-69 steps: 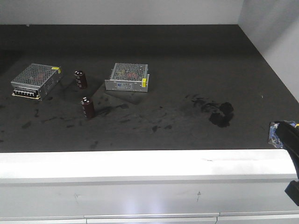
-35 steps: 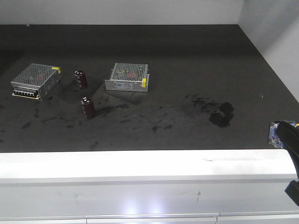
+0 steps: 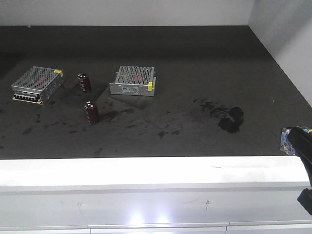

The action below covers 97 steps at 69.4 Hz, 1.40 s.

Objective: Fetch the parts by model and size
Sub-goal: 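Drive the base away from the bench across the floor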

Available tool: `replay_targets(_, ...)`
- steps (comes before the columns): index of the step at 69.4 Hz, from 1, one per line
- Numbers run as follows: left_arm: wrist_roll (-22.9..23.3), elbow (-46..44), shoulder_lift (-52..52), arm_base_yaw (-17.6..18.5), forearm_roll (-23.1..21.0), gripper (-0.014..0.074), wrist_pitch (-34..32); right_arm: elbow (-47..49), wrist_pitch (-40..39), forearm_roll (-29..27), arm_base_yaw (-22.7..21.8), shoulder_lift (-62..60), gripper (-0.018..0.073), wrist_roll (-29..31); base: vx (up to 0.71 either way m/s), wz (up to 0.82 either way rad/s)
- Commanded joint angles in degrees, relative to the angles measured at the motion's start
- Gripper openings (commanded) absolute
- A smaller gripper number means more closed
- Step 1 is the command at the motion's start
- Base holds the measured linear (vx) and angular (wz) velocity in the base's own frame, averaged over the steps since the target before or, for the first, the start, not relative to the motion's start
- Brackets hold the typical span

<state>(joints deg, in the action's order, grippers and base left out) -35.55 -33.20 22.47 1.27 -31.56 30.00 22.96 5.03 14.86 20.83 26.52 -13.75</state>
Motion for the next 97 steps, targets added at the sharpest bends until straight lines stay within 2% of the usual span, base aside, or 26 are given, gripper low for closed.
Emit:
replay_targets(1, -0.15, -1.54, 0.35, 0.33, -1.86, -0.0007, -3.93, 1.58, -4.28, 0.5, -0.3, 0.25, -0.0002, 0.12, 0.0, 0.0)
replay_targets(46, -0.15, -1.54, 0.35, 0.33, -1.86, -0.0007, -3.93, 1.58, -4.29, 0.49, -0.3, 0.25, -0.0002, 0.12, -0.03, 0.1)
replay_targets(97, -0.15, -1.54, 0.35, 0.33, -1.86, -0.0007, -3.93, 1.58, -4.23, 0.53, -0.3, 0.25, -0.0002, 0.12, -0.15, 0.6)
